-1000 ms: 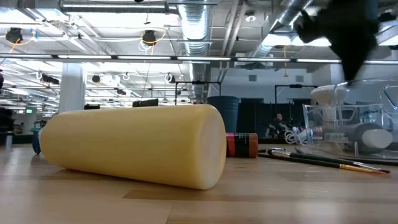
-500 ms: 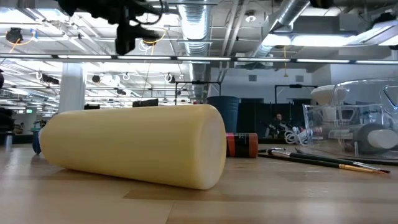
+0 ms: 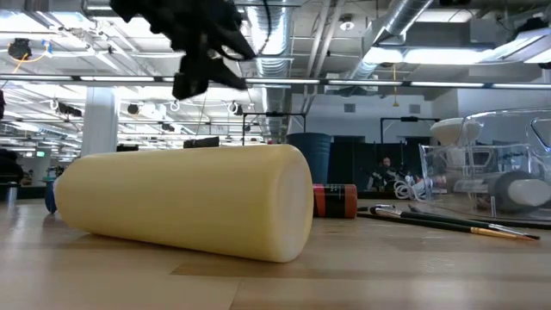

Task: Pick & Place Paint Supplies
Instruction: Put the large red paint bottle into the transparent bin

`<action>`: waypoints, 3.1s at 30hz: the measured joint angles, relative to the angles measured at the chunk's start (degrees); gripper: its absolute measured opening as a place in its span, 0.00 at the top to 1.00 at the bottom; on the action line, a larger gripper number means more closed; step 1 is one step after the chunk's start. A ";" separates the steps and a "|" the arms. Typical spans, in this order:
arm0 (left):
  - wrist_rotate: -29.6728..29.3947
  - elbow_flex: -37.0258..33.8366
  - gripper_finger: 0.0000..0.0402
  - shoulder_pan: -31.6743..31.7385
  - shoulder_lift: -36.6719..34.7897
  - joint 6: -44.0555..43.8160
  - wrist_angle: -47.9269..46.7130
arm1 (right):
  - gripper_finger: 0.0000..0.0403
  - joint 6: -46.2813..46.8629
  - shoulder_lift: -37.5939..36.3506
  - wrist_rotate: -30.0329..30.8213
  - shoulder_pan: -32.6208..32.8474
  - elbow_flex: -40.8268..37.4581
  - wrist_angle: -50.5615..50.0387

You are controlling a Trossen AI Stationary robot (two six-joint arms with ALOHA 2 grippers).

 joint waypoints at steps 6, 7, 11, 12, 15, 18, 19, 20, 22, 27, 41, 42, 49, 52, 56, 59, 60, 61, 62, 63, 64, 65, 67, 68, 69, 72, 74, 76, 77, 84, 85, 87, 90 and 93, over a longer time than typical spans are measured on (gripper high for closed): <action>-4.82 7.41 0.63 0.74 9.06 1.67 -10.30 | 0.63 -0.37 -0.02 -0.33 2.56 0.00 -4.86; -4.98 8.29 0.63 0.83 10.12 1.64 -10.48 | 0.61 -0.37 -0.02 -0.37 2.67 0.00 -5.81; -6.29 10.69 0.63 0.90 13.61 1.10 -10.88 | 0.56 -0.34 -0.02 -0.34 2.77 0.00 -8.89; -6.34 10.97 0.63 0.90 14.17 0.57 -10.90 | 0.55 -0.30 -0.02 -0.33 2.75 0.00 -9.41; -6.33 11.35 0.63 1.22 15.81 0.10 -10.86 | 0.52 -0.42 -0.02 -0.32 2.75 0.00 -10.66; -6.38 11.35 0.63 1.27 17.61 -0.02 -11.14 | 0.50 -0.53 -0.02 -0.30 2.75 0.00 -11.31; -6.43 11.33 0.63 1.27 18.18 -0.03 -11.17 | 0.50 -0.55 -0.02 -0.26 2.75 0.00 -11.42; -6.68 11.33 0.63 1.27 18.64 -0.07 -11.13 | 0.50 -0.66 -0.02 -0.24 2.74 0.00 -11.42; -7.61 11.33 0.63 1.27 19.72 -0.06 -11.11 | 0.49 -0.96 -0.02 -0.24 2.73 0.00 -11.56; -8.43 11.33 0.63 1.27 22.04 -0.01 -11.02 | 0.49 -1.46 -0.02 -0.24 2.73 0.00 -11.53; -8.38 11.11 0.41 1.57 24.93 0.06 -10.36 | 0.50 -1.46 -0.02 -0.22 2.73 0.00 -11.56; -8.41 11.13 0.38 1.60 24.89 0.08 -10.05 | 0.50 -1.46 -0.02 -0.22 2.71 0.00 -11.58; -8.54 11.19 0.32 1.53 26.87 0.76 -9.44 | 0.50 -1.62 -0.02 0.72 2.70 0.00 -11.80; -8.39 11.30 0.35 1.53 27.66 0.82 -9.34 | 0.50 -1.62 -0.02 0.74 2.70 0.00 -11.90; -8.29 11.36 0.40 1.53 27.81 0.63 -9.01 | 0.50 -1.60 -0.02 0.74 2.70 0.00 -12.03; -8.31 11.30 0.47 1.60 27.75 0.49 -8.48 | 0.50 -1.59 -0.02 0.75 2.70 0.00 -12.04; -8.25 11.30 0.50 1.60 27.75 0.39 -8.30 | 0.50 -1.59 -0.02 0.77 2.70 0.00 -12.04; -8.20 11.28 0.53 1.62 27.75 0.09 -8.02 | 0.50 -1.57 -0.02 0.77 2.70 0.00 -12.04; -8.05 11.28 0.56 1.62 27.75 -0.38 -7.73 | 0.50 -1.57 -0.02 0.77 2.70 0.00 -12.04; -7.69 11.28 0.59 1.62 27.75 -0.91 -7.36 | 0.50 -1.58 -0.02 0.77 2.70 0.00 -12.05; -7.32 11.28 0.62 1.58 27.73 -1.27 -7.11 | 0.50 -1.56 -0.02 0.79 2.70 0.00 -12.13; -6.80 11.23 0.64 1.46 27.49 -1.48 -6.99 | 0.50 -1.52 -0.02 0.79 2.70 0.00 -12.19; -6.63 11.10 0.66 0.84 26.82 -2.42 -7.09 | 0.50 -1.44 -0.02 0.79 2.70 0.00 -12.19; -6.70 11.06 0.66 0.56 25.97 -2.91 -7.29 | 0.50 -1.44 -0.02 0.79 2.70 0.00 -12.17; -6.69 11.04 0.66 0.31 24.82 -3.46 -7.33 | 0.50 -1.43 -0.02 0.79 2.73 0.00 -12.14; -8.74 11.13 0.66 -0.48 20.50 -4.49 -6.41 | 0.50 -1.44 -0.02 0.81 2.86 0.00 -11.57; -11.30 11.13 0.66 -0.88 17.14 -5.22 -6.42 | 0.50 -1.53 -0.04 0.81 2.86 0.00 -10.76; -13.75 11.13 0.66 -0.90 13.41 -5.97 -5.69 | 0.50 -2.18 -0.04 0.81 2.86 0.00 -9.07; -14.93 11.13 0.66 -0.90 11.36 -6.10 -4.48 | 0.50 -2.85 -0.04 0.82 2.86 0.00 -7.33; -19.84 11.18 0.66 -0.85 0.25 -2.56 15.86 | 0.50 -7.94 -0.04 0.85 4.06 0.00 12.77; -20.25 11.24 0.66 -0.87 -1.07 -1.94 19.22 | 0.50 -8.64 -0.04 0.83 4.14 0.00 16.71; -20.36 11.24 0.66 -0.87 -2.93 -1.02 25.18 | 0.50 -9.77 -0.04 0.85 4.30 0.00 25.01; -19.94 11.24 0.66 -0.85 -4.89 0.12 32.37 | 0.50 -11.31 0.16 0.92 3.54 0.02 38.44; -19.06 11.26 0.66 -0.85 -6.53 0.30 37.51 | 0.50 -11.78 1.20 0.92 1.79 0.13 47.98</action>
